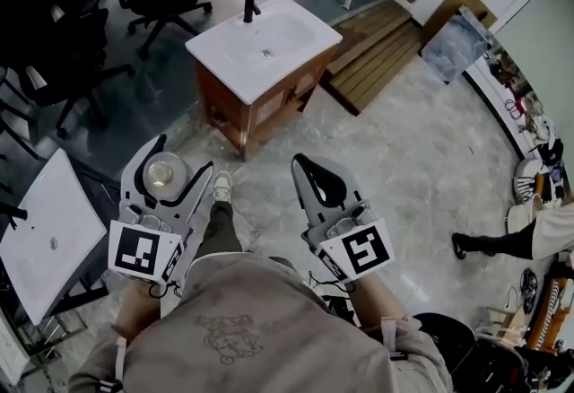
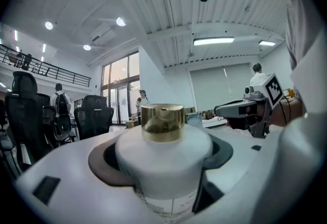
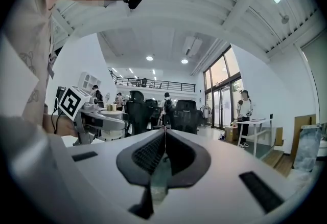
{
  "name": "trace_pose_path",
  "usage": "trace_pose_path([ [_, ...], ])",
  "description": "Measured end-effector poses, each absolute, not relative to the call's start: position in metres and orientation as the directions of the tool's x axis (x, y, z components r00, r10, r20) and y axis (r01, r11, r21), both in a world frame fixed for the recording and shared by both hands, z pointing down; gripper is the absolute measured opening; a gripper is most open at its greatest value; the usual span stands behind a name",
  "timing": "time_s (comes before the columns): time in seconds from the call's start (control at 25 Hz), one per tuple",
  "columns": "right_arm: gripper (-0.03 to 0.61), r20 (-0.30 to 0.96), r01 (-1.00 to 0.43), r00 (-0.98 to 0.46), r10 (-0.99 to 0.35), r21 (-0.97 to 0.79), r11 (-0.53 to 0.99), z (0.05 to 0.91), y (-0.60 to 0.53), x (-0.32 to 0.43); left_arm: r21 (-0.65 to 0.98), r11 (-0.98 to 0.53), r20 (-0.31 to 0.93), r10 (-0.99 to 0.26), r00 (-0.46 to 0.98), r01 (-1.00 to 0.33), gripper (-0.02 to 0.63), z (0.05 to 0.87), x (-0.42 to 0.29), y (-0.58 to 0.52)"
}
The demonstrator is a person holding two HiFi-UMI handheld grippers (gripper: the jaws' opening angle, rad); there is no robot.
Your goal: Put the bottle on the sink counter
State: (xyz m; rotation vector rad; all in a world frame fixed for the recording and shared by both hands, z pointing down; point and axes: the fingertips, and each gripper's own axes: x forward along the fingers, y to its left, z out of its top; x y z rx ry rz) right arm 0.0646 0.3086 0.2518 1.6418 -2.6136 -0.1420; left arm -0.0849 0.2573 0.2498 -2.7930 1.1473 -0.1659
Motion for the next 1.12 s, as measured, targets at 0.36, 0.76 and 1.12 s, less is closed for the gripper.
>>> trace_pose_path([
  [0.36,0.029,0.01,-0.893,-0.438,-0.899,0.106,0.436,0.262,0.245,0.065,-0.13,-0.706,0.068,-0.706,0.705,-0.696,0.344,0.26,-0.086,0.193],
  [0.76,0.029,0.044,-0.899,-0.426,-0.903,0.093,0.429,0.263,0.159,0.068,-0.13,-0.717,0.089,-0.697,0.712,-0.685,0.344,0.263,-0.082,0.105],
  [1.12,0.029,0.087,-0.907,-0.406,-0.91,0.082,0.413,0.27,0.06,0.071,-0.152,-0.733,0.087,-0.678,0.73,-0.663,0.344,0.266,-0.078,0.002],
])
